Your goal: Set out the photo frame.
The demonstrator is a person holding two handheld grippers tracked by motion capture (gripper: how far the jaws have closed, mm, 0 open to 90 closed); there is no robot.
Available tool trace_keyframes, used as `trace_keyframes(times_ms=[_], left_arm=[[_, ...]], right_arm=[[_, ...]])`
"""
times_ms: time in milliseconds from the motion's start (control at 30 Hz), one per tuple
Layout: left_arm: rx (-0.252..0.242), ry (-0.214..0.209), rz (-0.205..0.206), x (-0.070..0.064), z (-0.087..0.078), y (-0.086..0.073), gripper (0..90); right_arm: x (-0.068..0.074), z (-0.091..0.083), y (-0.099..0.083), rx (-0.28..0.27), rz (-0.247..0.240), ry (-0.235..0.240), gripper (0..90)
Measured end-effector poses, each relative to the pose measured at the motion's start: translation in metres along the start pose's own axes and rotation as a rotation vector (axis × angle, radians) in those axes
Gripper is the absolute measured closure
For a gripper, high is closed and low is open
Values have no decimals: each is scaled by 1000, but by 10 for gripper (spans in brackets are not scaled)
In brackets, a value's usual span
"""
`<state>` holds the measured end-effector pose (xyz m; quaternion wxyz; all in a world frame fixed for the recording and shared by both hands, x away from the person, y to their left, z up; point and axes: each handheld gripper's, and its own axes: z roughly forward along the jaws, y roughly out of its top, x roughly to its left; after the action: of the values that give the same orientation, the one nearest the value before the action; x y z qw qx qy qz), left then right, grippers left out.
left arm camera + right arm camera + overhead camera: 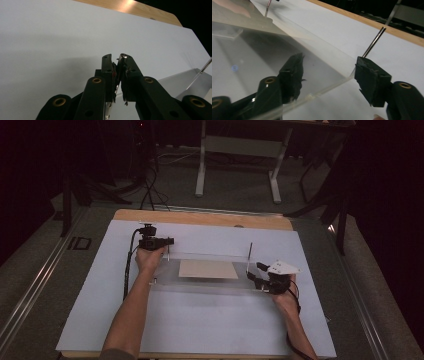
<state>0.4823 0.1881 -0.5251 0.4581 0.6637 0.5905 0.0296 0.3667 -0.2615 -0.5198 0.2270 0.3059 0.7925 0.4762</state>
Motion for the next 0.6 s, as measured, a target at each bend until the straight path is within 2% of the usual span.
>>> trace_keyframes(times_ms=[200, 233, 400, 533, 567, 600], left_arm=[[1, -3, 0, 0, 1, 0, 820], [-1, -7, -2, 1, 1, 0, 820], [0, -2, -1, 0, 1, 0, 819], [-6, 0, 43, 0, 0, -1, 816], [-4, 11, 71, -1, -1, -1, 813], [-4, 11, 71, -1, -1, -1, 802]], right_arm=[[1, 1, 2, -8, -21, -2, 359], [5, 2, 5, -19, -48, -7, 350], [7, 5, 9, -19, -47, 11, 375], [6, 5, 8, -19, -36, 23, 377], [6, 5, 8, -18, -32, 22, 377], [6, 5, 8, -18, -32, 22, 377]])
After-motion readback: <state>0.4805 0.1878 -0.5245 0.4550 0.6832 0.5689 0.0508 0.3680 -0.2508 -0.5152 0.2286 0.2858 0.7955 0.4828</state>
